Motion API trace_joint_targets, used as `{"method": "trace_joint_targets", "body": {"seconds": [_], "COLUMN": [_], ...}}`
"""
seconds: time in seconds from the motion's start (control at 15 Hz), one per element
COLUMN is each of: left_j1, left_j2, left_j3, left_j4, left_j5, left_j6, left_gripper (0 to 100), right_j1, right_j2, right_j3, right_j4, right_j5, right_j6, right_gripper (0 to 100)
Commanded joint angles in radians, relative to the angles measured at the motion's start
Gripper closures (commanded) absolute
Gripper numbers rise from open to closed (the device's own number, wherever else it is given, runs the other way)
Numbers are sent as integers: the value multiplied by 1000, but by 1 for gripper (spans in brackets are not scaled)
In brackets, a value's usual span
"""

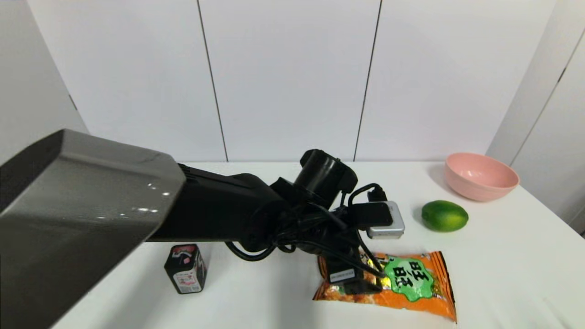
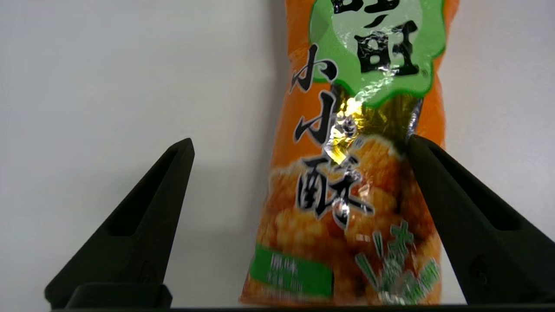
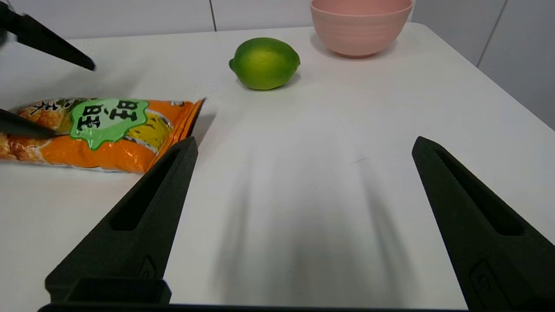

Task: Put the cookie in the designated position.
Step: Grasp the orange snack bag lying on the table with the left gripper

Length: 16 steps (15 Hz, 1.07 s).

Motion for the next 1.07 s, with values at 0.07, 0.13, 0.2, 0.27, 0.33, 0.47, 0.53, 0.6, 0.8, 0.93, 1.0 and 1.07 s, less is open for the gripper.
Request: {"method": "trace_joint_targets", "body": {"seconds": [0.07,0.13,0.2,0.27,0.33,0.47,0.53,0.6,0.8,0.93,1.0,1.07], "left_j1": [-20,-21,-23,-28,-32,-38,-38,-40,-40,-40,-38,-38], "left_j2": [115,129,141,150,158,164,164,164,135,99,76,43], "left_j3": [-74,-81,-85,-85,-85,-87,-85,-84,-84,-84,-84,-84], "left_j4": [2,2,3,3,5,5,6,9,83,152,178,210], "left_j5": [-4,-4,-4,-4,-4,-4,-4,-4,-4,-4,-4,-4], "left_j6": [4,2,2,2,-1,-4,-1,-1,1,-1,-4,-7], "left_gripper": [0,0,0,100,100,100,100,100,100,100,100,100], "right_j1": [0,-1,0,-1,-1,0,0,0,0,0,0,0], "right_j2": [0,0,0,0,0,0,0,0,0,0,0,0], "right_j3": [2,2,2,2,2,2,2,2,2,2,2,2], "right_j4": [-1,-1,-1,-1,-1,-1,-1,1,-1,-1,-1,-1], "right_j5": [0,0,0,0,0,0,0,0,0,0,0,0], "right_j6": [0,0,0,0,0,0,0,0,0,0,0,0], "right_gripper": [0,0,0,0,0,0,0,0,0,0,0,0]}}
